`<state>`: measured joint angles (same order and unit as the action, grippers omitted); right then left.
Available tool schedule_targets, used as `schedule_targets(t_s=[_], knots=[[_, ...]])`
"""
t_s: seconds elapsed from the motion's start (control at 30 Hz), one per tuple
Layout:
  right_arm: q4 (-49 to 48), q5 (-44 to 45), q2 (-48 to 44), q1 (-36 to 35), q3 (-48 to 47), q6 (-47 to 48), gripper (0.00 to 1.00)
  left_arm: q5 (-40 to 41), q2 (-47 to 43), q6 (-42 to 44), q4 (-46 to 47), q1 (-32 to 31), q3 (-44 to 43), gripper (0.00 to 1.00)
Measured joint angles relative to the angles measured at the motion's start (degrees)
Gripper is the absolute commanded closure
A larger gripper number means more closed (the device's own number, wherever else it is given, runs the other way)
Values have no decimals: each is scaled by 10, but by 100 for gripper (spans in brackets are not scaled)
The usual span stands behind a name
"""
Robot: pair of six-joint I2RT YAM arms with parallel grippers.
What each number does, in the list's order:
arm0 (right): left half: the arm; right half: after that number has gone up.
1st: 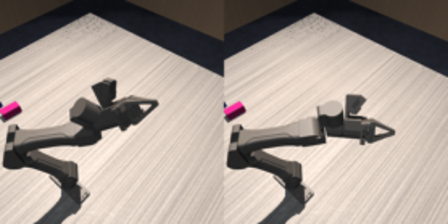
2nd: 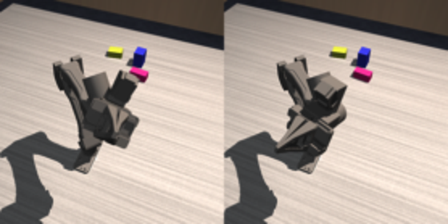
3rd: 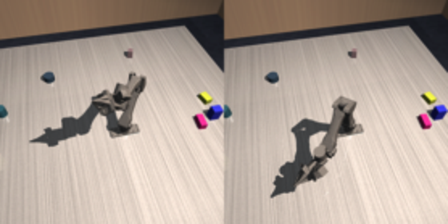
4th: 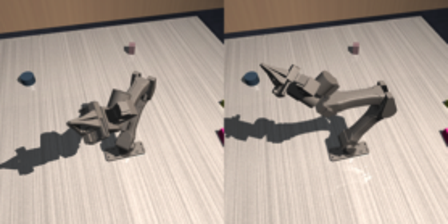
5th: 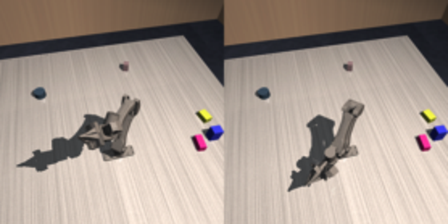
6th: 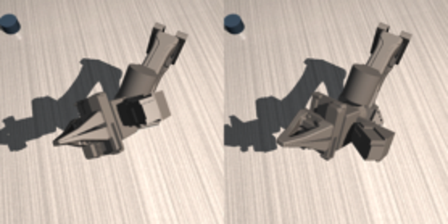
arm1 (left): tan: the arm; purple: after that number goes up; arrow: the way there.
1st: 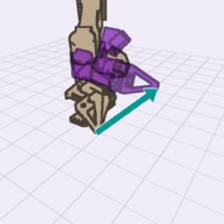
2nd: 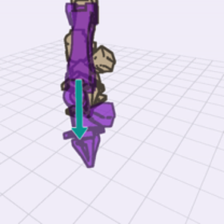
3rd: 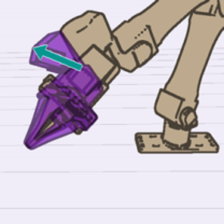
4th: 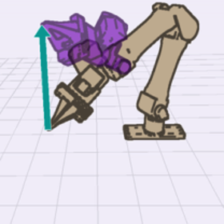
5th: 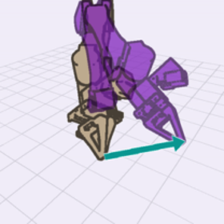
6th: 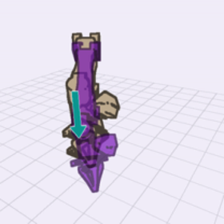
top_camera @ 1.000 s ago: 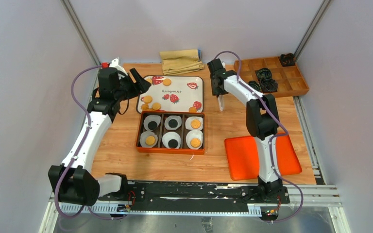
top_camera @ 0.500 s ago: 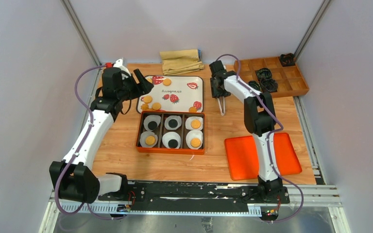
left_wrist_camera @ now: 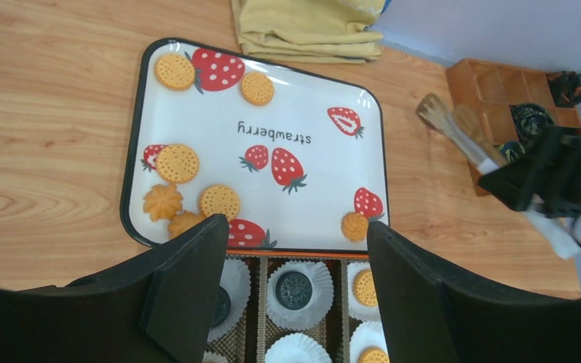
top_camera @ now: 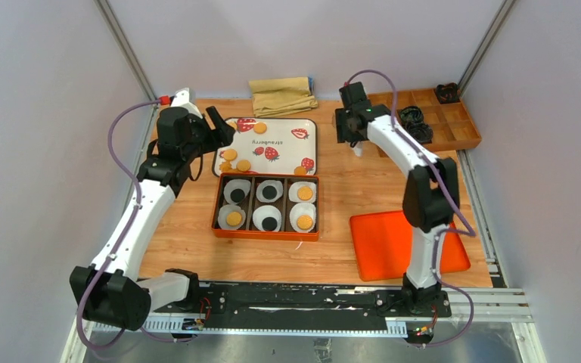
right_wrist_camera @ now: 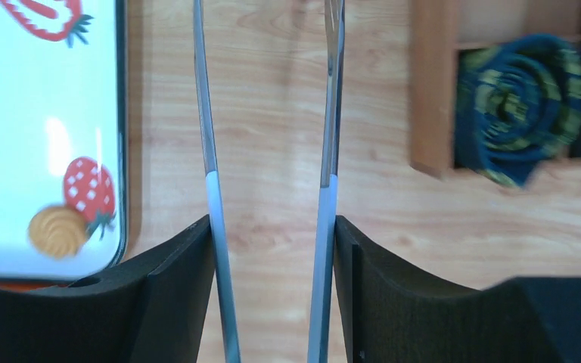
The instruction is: Pack the cookies
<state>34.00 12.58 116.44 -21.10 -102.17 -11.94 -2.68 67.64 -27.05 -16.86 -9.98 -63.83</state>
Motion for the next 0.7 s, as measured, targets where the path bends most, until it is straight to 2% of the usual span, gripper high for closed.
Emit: schedule_targets(t_s=[0.1, 0.33, 0.53, 0.7], knots=[[-7, 8, -102, -3, 56, 5, 40, 18, -14, 4, 0, -9, 0, 25], [-36, 26, -306, -16, 216, 20, 33, 48, 4, 18, -5, -34, -12, 24], [-38, 30, -366, -18, 297, 28, 32, 56, 33, 22, -5, -51, -16, 25], [-23, 18, -376, -18, 318, 26, 32, 57, 51, 22, -5, -59, -16, 25]])
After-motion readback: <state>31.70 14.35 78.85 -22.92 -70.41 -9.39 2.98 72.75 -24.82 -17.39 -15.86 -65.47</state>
